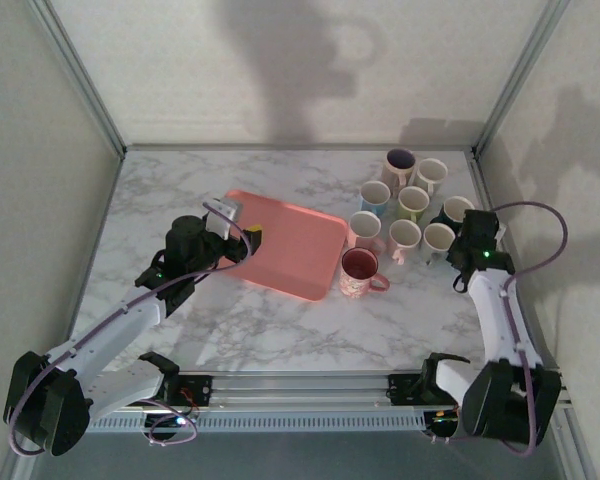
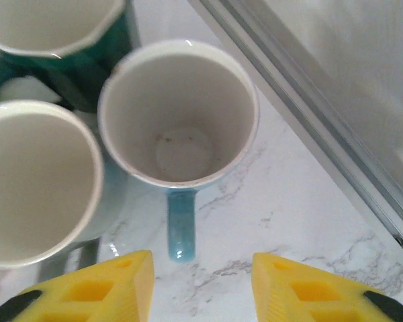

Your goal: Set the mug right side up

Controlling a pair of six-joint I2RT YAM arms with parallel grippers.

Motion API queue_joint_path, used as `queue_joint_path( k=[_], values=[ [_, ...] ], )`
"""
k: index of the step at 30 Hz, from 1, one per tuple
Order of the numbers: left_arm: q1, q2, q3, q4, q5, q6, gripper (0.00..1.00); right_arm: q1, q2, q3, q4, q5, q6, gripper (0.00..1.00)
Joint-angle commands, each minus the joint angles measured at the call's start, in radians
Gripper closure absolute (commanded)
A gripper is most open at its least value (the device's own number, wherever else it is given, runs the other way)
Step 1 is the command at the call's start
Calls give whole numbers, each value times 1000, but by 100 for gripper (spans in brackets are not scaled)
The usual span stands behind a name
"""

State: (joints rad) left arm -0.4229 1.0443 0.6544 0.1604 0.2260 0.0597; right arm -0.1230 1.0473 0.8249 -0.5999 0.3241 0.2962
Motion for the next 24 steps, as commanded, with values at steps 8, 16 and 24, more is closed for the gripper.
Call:
queue_joint_path(
  k=[8,16,24],
  values=[
    [13,23,18,32,-73,-98,26,-5,-83,35,82,-393,-154,43],
    [76,11,-5,109,-150,-157,0,0,-5,163,127,-526,-162,1],
    [283,11,-94,282,-242,-182,1,22,43,206,196,-560,-153,1]
  ],
)
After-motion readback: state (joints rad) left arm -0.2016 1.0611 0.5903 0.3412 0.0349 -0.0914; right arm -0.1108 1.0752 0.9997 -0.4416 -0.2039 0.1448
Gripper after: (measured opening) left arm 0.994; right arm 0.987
